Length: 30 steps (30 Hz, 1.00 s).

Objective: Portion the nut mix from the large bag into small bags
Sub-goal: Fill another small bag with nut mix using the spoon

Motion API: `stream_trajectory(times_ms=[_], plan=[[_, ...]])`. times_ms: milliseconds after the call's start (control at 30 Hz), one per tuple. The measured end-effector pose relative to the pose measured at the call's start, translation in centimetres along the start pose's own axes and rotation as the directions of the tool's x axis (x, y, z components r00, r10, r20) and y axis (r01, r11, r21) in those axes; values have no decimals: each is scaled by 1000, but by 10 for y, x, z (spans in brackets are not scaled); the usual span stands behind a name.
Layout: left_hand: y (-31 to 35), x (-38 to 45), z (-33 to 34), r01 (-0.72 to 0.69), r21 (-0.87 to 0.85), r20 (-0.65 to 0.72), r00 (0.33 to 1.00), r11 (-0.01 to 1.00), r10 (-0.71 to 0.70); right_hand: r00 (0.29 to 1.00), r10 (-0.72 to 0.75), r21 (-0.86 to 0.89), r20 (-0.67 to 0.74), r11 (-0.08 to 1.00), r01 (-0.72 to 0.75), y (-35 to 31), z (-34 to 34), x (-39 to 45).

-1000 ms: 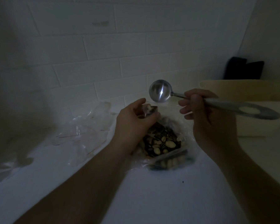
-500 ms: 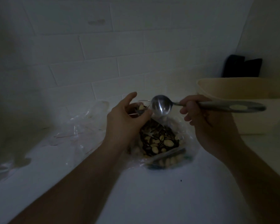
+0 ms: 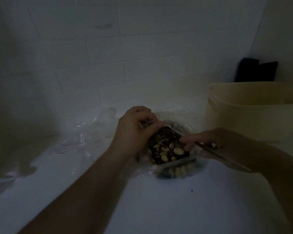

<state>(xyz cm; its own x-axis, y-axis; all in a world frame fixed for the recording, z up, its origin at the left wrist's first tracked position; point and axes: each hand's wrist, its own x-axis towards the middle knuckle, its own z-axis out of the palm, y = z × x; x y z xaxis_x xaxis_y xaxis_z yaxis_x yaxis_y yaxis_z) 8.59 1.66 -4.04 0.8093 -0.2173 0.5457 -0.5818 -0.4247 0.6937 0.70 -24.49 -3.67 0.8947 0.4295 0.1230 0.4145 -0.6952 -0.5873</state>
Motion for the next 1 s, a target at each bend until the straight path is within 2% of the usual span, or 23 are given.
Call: stream_trajectory(times_ms=[100,167,233,367,467,567,633,700,767,833,900,967,1000], plan=[[-2,1,-3,-85,94,65,995,992,79,994,96,-50,54,994,-93,0,-6,-3],[-2,1,-4,-174,173,85,983,969,162,990,136,-27,44,991,-135,-1,-6,-6],[-1,2,-4,-206,196,51,978,959,200,990,139,6,-4,990,-139,-5,-6,-7],[0,3,-2,-220,107,-9,975,970,222,943,207,45,-262,978,-203,-6,-6,-3],[-2,1,0,-188,74,21,982,979,187,897,219,-176,-385,936,-304,-2,5,5],[-3,2,0,-140,61,64,989,988,136,903,244,-224,-355,915,-335,-3,14,8],[-3,4,-5,-63,37,177,983,997,55,910,286,-209,-299,911,-355,-10,10,6],[-4,4,-12,40,-34,333,943,999,-26,893,378,-170,-244,890,-424,-19,-2,-1],[-5,4,-19,123,-105,408,910,987,-70,872,463,-192,-158,852,-487,-24,-15,-10],[-6,6,-25,143,-127,401,912,982,-80,861,502,-203,-78,838,-507,-30,-26,-19],[-5,7,-26,92,-117,349,936,989,-45,847,528,-198,-60,826,-528,-32,-33,-25],[-1,7,-23,101,-216,289,957,971,-35,843,520,-246,-136,806,-538,-36,-35,-25],[2,6,-22,113,-294,262,965,949,-34,857,467,-260,-218,818,-513,-39,-34,-23]])
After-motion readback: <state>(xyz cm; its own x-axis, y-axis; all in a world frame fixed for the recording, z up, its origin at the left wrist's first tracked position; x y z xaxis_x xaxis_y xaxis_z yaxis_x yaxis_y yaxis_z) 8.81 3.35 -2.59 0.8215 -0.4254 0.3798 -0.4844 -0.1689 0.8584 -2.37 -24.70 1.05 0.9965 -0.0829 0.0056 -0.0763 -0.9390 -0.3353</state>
